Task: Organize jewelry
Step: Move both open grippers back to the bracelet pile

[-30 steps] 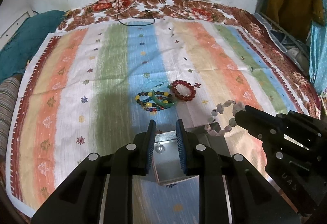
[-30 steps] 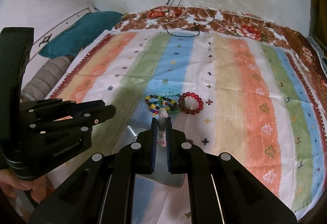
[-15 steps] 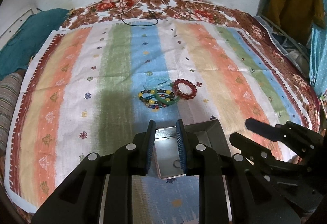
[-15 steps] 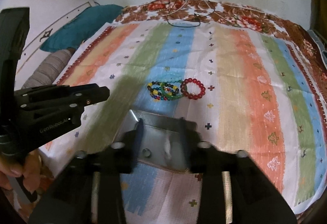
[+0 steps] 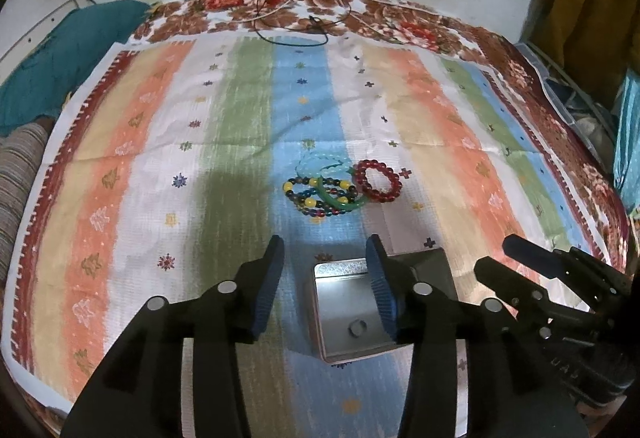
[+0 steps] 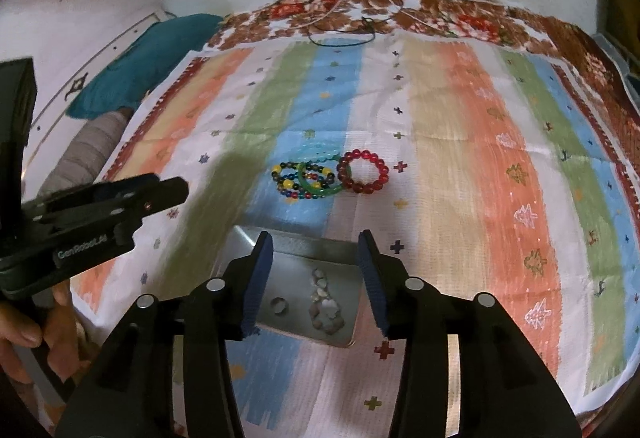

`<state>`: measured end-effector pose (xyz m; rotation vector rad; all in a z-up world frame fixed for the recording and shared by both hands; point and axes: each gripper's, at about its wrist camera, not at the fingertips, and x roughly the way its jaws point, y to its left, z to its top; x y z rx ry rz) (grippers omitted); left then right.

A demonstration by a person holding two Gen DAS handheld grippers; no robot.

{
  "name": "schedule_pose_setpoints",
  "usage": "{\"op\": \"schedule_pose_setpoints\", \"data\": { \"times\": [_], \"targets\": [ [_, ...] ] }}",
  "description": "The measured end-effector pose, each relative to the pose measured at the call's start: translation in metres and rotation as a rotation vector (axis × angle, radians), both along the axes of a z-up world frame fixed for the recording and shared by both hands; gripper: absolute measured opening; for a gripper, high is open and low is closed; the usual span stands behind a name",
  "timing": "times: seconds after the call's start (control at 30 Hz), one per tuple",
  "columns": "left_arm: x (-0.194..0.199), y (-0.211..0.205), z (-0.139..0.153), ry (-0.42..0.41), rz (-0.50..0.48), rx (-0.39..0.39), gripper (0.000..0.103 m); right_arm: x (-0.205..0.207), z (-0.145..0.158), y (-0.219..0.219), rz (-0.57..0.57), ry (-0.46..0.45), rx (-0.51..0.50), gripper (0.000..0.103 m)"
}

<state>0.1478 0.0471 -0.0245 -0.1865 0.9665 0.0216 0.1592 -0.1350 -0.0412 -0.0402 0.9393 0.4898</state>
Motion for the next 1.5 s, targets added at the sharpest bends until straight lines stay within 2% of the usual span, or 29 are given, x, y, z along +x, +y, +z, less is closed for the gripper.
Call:
{"op": "schedule_pose_setpoints", "data": {
  "times": [0.1,0.2,0.5,0.73,1.03,1.5],
  "targets": [
    [0.004,0.001,-0.001,-0.005,0.011,0.011,0.057,0.004,0.0,0.0,-0.009,-0.002,-0.006,0.056],
    [0.011,0.002,-0.003,-0.006,0.022,0.014,0.063,0.008,-0.001,0.001,-0.012,-0.002,-0.008,0.06],
    [0.037,0.007,-0.016,0.004,0.055,0.037,0.068,0.029,-0.006,0.003,-0.033,0.011,-0.015,0.072],
    [0.056,0.023,-0.028,0.019,0.116,0.019,0.069,0.051,-0.018,0.004,-0.047,0.017,-0.055,0.073],
    [0.078,0.019,-0.046,0.049,0.097,0.068,0.072,0.075,-0.03,0.006,-0.07,0.02,-0.077,0.073],
    [0.107,0.028,-0.067,0.084,0.096,0.033,0.075,0.101,-0.05,0.013,-0.084,0.039,-0.114,0.073]
  ]
}}
